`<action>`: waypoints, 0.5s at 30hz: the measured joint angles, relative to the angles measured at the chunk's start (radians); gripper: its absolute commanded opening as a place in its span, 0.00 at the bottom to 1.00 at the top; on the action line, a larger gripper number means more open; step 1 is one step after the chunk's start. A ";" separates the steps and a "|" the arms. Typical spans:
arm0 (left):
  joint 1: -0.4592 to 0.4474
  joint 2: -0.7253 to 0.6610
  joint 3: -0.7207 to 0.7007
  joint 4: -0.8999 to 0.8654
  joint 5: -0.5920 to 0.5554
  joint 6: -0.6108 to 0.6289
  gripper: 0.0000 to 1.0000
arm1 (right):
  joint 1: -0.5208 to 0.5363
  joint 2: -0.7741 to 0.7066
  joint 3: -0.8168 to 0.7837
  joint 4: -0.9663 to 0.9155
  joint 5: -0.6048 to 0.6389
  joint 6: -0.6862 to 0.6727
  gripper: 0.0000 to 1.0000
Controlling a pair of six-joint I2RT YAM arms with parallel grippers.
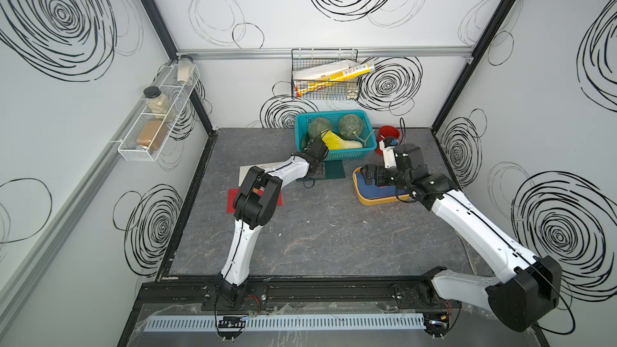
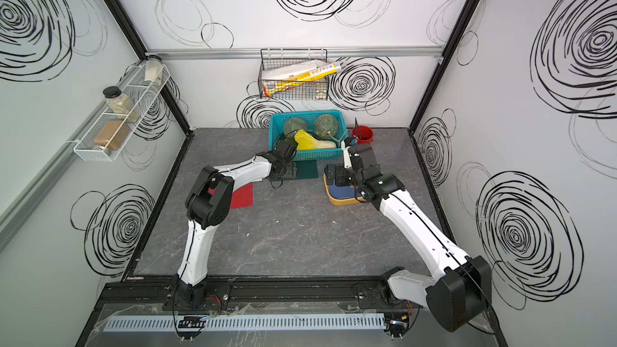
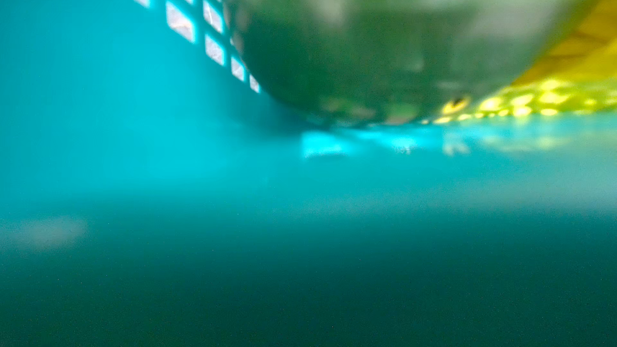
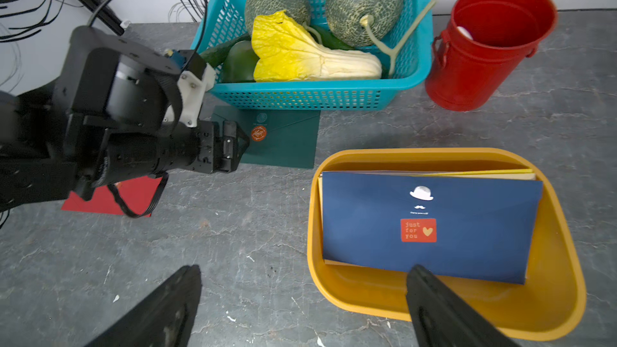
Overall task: Put the sealed envelopes into the storage box
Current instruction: Pick up the envelope from the center of the board.
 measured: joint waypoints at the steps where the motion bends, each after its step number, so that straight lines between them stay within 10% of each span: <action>1: -0.001 0.002 0.000 0.001 -0.008 0.002 0.88 | 0.006 0.000 -0.001 0.000 0.000 0.000 1.00; 15: -0.018 -0.203 -0.383 0.204 -0.029 -0.046 0.88 | 0.017 -0.008 -0.005 0.001 0.008 0.013 1.00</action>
